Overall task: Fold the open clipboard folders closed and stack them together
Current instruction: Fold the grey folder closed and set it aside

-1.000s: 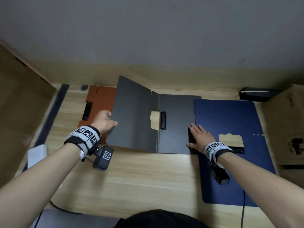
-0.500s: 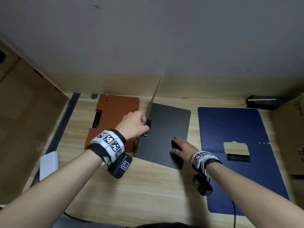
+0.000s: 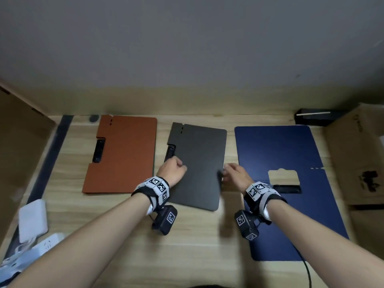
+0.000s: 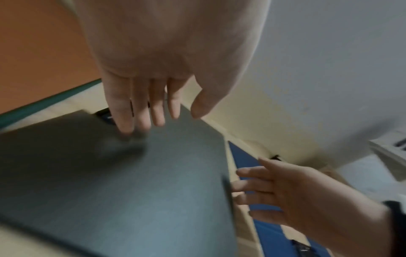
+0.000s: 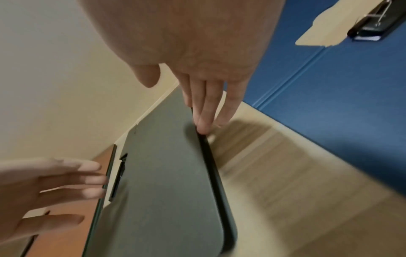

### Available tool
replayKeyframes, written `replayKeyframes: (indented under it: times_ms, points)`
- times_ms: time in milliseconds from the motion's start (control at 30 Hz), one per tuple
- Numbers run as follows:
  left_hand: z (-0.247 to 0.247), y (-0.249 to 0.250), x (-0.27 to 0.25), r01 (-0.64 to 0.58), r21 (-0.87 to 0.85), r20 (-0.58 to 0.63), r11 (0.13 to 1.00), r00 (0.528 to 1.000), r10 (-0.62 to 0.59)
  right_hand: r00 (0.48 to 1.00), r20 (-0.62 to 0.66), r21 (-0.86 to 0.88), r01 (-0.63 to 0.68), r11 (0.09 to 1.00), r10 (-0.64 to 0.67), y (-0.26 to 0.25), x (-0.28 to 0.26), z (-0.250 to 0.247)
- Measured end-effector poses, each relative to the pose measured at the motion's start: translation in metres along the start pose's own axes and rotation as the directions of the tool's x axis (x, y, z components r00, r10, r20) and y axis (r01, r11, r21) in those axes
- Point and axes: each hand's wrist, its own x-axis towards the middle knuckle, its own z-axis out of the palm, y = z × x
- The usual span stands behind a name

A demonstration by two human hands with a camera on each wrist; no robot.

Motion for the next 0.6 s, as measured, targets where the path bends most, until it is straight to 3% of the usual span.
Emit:
replayKeyframes:
  times_ms: [167,367,500,600]
  points:
    - [0.007,-0.050,0.023,0.170,-0.045,-0.118,0.984,0.978,-0.174,0.996,-0.086,-0.228,-0.016,0.973,-0.004,0.007,0.000,0.026]
    - [0.008,-0.056,0.039,0.275,-0.366,-0.128,0.889,0.931,-0.341,0.981,-0.192,-0.318,-0.072,0.945,0.010,0.002,0.008,0.041]
    - [0.003,-0.064,0.047,0.303,-0.558,0.026,0.772,0.937,-0.349,0.977,-0.214,-0.397,-0.080,0.914,-0.007,0.007,0.016,0.043]
    - [0.005,-0.068,0.043,0.242,-0.594,-0.026,0.767,0.947,-0.319,0.968,-0.250,-0.416,-0.076,0.906,-0.034,0.006,0.014,0.050]
